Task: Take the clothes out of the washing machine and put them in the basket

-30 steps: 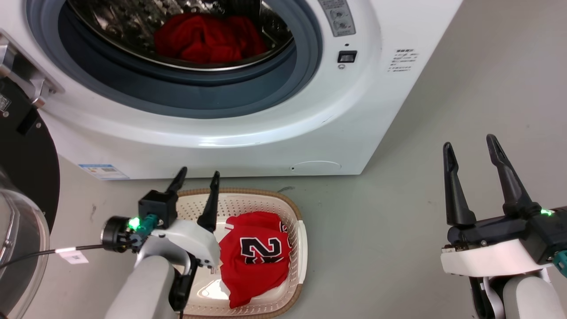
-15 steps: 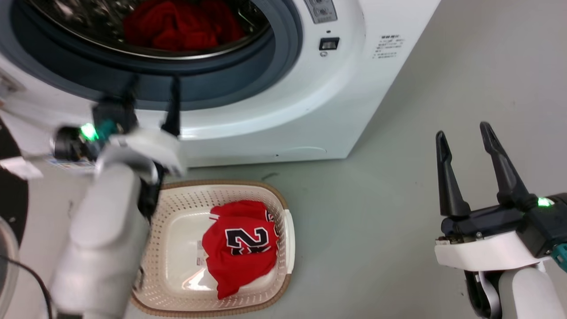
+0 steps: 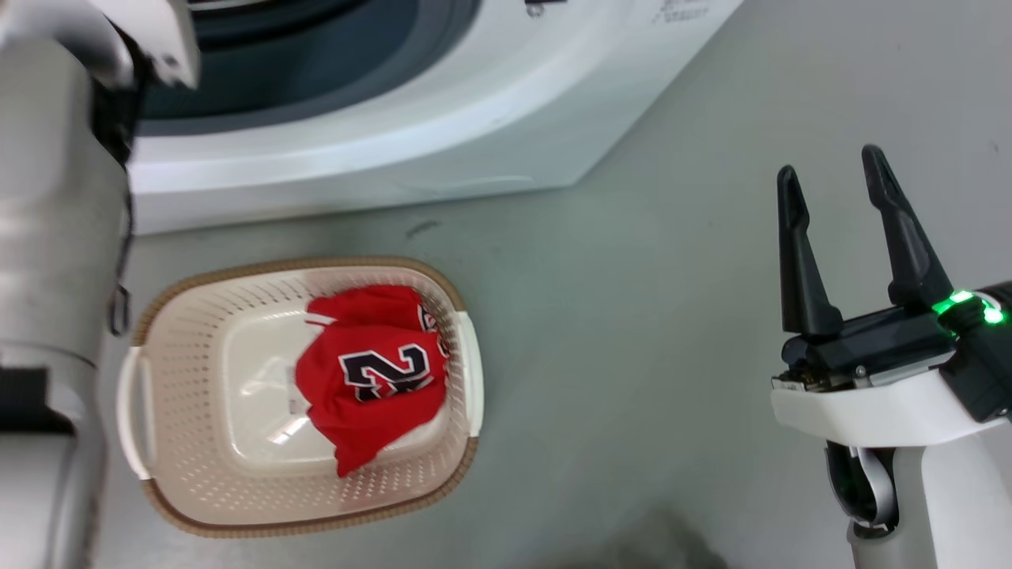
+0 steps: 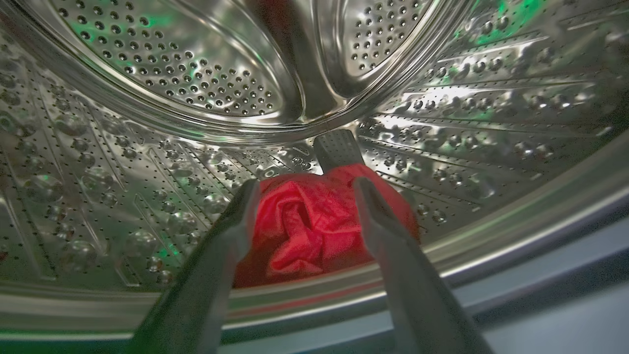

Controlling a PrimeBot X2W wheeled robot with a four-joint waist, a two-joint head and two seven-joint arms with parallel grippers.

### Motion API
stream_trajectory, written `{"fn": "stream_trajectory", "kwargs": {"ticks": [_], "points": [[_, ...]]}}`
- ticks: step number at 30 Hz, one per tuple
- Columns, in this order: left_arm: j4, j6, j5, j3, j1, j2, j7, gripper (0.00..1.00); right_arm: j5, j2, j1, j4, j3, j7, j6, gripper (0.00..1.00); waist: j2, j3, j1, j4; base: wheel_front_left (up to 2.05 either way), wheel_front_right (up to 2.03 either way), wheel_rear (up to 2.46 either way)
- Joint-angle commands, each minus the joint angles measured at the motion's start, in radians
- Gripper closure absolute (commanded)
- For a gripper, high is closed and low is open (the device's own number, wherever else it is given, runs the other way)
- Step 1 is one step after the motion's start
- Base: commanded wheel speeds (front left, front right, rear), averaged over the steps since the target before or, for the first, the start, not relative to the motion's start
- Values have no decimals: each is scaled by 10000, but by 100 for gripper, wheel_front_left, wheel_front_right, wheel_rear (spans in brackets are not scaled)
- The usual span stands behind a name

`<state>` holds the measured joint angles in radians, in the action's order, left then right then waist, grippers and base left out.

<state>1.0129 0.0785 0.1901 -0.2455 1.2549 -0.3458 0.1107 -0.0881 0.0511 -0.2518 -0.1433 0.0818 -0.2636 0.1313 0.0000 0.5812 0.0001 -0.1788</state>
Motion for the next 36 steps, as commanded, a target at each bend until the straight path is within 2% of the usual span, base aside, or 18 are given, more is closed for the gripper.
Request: {"fn": "stream_trajectory", "kwargs": {"ticks": [1, 10, 16, 19, 24, 33, 34, 35, 36], "points": [[150, 41, -30, -40, 285, -88, -130, 0, -72, -17, -186, -55, 27, -18, -10, 0, 0, 552, -1, -362, 0, 0, 0], [1581, 378, -29, -343, 2766, -803, -2263, 0, -497, -17, -534, -329, 210, -18, -10, 0, 0, 1524, -1, -961, 0, 0, 0], [2078, 478, 9, -780, 3769, -1190, -3956, 0, -833, -18, -559, -452, 290, -18, -9, 0, 0, 1982, -1, -1327, 0, 0, 0], [2118, 497, 162, -931, 4126, -1271, -4454, 0, -919, -18, -616, -526, 343, -18, -10, 0, 0, 2248, -1, -1462, 0, 0, 0], [2061, 502, 299, -1310, 4431, -1504, -4834, 0, -1081, -18, -694, -657, 288, -18, -9, 0, 0, 2614, -1, -1604, 0, 0, 0], [2108, 504, 459, -1805, 4369, -1630, -4616, 0, -1206, -18, -582, -700, 269, -18, -9, 0, 0, 2828, -1, -1648, 0, 0, 0], [2088, 505, 475, -1856, 4369, -1632, -4519, 71, -1198, -17, -575, -702, 272, -18, -10, 0, 0, 2831, -1, -1639, 0, 0, 0], [2082, 505, 518, -1861, 4386, -1653, -4436, 100, -1191, -17, -583, -694, 277, -18, -10, 0, 0, 2834, -1, -1634, 0, 0, 0], [2103, 505, 538, -1889, 4377, -1644, -4408, 100, -1186, -17, -599, -686, 287, -18, -10, 0, 0, 2829, -1, -1631, 0, 0, 0]]}}
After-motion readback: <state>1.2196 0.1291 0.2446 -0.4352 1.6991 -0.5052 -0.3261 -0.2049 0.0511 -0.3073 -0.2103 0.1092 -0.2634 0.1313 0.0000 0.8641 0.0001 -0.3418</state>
